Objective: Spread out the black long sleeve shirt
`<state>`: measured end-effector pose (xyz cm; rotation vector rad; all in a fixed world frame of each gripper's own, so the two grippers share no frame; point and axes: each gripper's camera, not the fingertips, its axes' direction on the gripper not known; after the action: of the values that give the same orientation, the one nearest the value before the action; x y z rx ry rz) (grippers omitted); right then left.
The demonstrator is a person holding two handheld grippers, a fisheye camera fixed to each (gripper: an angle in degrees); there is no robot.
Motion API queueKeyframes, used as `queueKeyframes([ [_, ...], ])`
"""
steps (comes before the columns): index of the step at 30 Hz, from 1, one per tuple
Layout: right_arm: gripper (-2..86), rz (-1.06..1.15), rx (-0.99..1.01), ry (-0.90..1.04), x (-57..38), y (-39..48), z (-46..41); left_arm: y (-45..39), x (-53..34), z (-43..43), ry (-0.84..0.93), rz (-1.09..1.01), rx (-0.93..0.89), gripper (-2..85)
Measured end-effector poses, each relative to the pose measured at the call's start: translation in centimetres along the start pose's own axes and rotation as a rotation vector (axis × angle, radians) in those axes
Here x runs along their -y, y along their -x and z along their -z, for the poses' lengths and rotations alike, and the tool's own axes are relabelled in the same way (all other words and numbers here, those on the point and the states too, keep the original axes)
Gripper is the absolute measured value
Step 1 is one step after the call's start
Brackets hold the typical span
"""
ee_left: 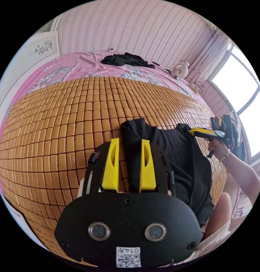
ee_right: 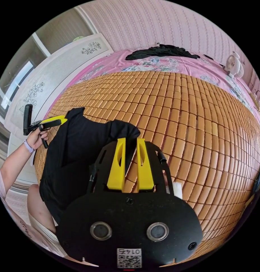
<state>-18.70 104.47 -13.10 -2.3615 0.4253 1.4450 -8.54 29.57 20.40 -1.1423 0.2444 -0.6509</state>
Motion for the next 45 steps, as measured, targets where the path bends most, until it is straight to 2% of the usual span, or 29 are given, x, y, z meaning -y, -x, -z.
queueKeyframes([
  [2,2.5,0.033,0.033,0.032,0.7,0.0,-0.5,-0.1,0.8,-1.1,0.024,0.016,0.017,4.2],
  [6,1.3,0.078,0.010,-0.070,2.2,0.0,2.0,-0.5,1.6,-0.9,0.054,0.013,0.004,0.8],
  [11,1.0,0.126,0.001,-0.280,1.2,0.9,8.8,-2.0,1.9,6.5,-0.219,-0.063,-0.106,-0.4],
  [14,0.9,0.197,0.000,-0.369,-2.4,2.7,12.9,-3.8,-0.3,11.6,-0.325,-0.221,-0.130,-0.3],
  [17,0.9,0.298,0.080,-0.404,-8.2,5.9,15.6,-4.8,-5.7,16.3,-0.345,-0.331,-0.154,0.0],
  [20,0.9,0.345,0.310,-0.297,-14.6,9.3,14.9,-4.2,-13.8,19.0,-0.273,-0.292,-0.205,1.2],
  [21,0.9,0.360,0.396,-0.193,-17.1,10.8,13.2,-4.0,-15.6,19.1,-0.241,-0.265,-0.215,2.1],
  [23,0.7,0.343,0.390,-0.033,-20.7,13.1,9.9,-2.8,-22.7,19.1,-0.113,-0.123,-0.196,4.4],
  [27,-0.2,0.280,0.227,0.211,-25.7,16.7,4.1,-2.9,-30.5,20.2,-0.029,0.014,-0.073,4.8],
  [30,-0.6,0.291,0.129,0.221,-25.4,18.9,2.5,-5.2,-32.3,21.0,-0.008,-0.036,-0.062,4.6],
  [36,-0.9,0.406,-0.012,0.118,-21.3,24.3,0.2,-12.0,-29.3,19.3,-0.063,-0.206,-0.031,2.1],
  [39,-0.9,0.452,0.000,0.079,-18.3,27.0,-2.2,-15.3,-27.5,15.6,-0.102,-0.239,-0.074,-0.3],
  [41,-0.9,0.493,0.003,0.080,-16.0,28.6,-4.4,-17.5,-26.1,12.3,-0.133,-0.216,-0.195,-0.8],
  [43,-0.7,0.534,-0.067,0.123,-12.2,30.6,-7.7,-19.1,-25.5,9.8,-0.121,-0.194,-0.246,-0.9],
  [45,-0.5,0.569,-0.121,0.155,-9.3,32.0,-10.2,-21.0,-25.4,7.7,-0.054,-0.238,-0.189,-0.9],
])
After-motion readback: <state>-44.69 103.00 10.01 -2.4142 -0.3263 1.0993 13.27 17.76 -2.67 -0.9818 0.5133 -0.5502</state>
